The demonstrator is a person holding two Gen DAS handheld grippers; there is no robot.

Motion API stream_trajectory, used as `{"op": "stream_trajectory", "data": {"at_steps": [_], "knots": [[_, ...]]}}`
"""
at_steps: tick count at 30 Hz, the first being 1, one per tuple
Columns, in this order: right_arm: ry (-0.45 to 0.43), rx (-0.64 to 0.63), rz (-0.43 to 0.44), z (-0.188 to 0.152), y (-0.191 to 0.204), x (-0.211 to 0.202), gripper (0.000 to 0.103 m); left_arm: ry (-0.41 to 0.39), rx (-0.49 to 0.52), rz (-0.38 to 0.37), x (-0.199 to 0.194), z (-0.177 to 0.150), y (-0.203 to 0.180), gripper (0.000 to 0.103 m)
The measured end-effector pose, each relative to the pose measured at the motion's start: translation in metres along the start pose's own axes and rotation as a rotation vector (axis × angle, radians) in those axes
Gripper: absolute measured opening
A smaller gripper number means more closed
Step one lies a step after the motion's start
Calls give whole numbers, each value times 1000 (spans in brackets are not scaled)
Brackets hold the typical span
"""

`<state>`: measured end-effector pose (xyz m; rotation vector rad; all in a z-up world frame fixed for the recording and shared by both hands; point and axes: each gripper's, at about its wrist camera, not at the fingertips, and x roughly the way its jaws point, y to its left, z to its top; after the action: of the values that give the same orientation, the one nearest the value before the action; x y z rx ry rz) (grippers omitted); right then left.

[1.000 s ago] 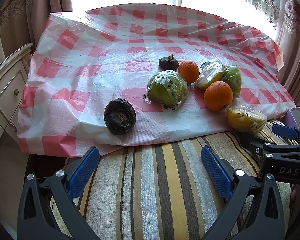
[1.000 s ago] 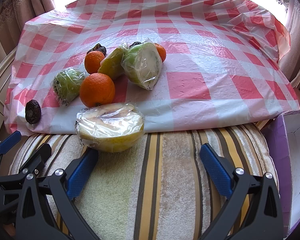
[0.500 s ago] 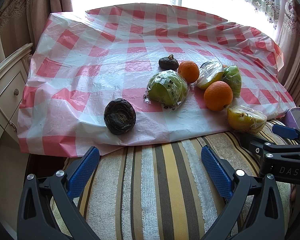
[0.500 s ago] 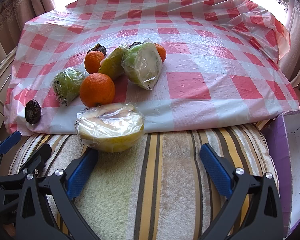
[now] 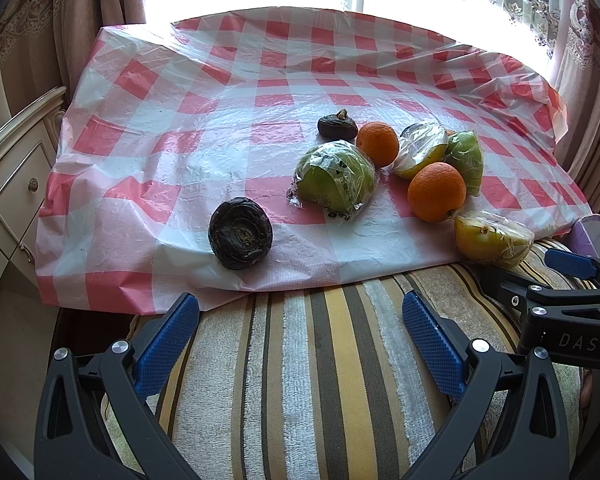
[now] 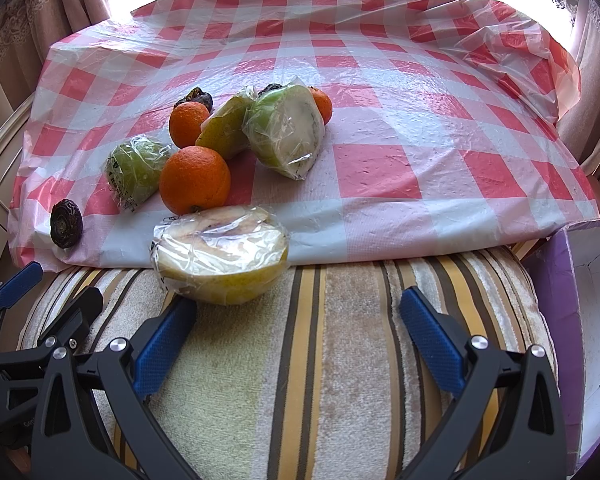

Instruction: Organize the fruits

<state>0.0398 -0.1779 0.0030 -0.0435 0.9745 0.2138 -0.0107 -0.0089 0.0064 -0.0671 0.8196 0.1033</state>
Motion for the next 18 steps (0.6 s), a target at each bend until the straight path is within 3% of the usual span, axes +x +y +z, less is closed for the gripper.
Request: {"op": "stream_trajectory", "data": {"at_steps": [5, 9, 12, 18], "knots": [[12, -6, 12, 0, -2, 0, 102, -18, 1, 3, -2, 0, 1, 98], [34, -26, 76, 2, -10, -4, 102, -56, -30, -28, -10, 2, 9, 98], [38, -25, 102, 3, -9, -7, 102, -70, -75, -68, -13, 7, 20, 89], [-43, 23, 224, 1, -14, -22, 102, -87, -84, -56, -10, 20, 34, 75]]}}
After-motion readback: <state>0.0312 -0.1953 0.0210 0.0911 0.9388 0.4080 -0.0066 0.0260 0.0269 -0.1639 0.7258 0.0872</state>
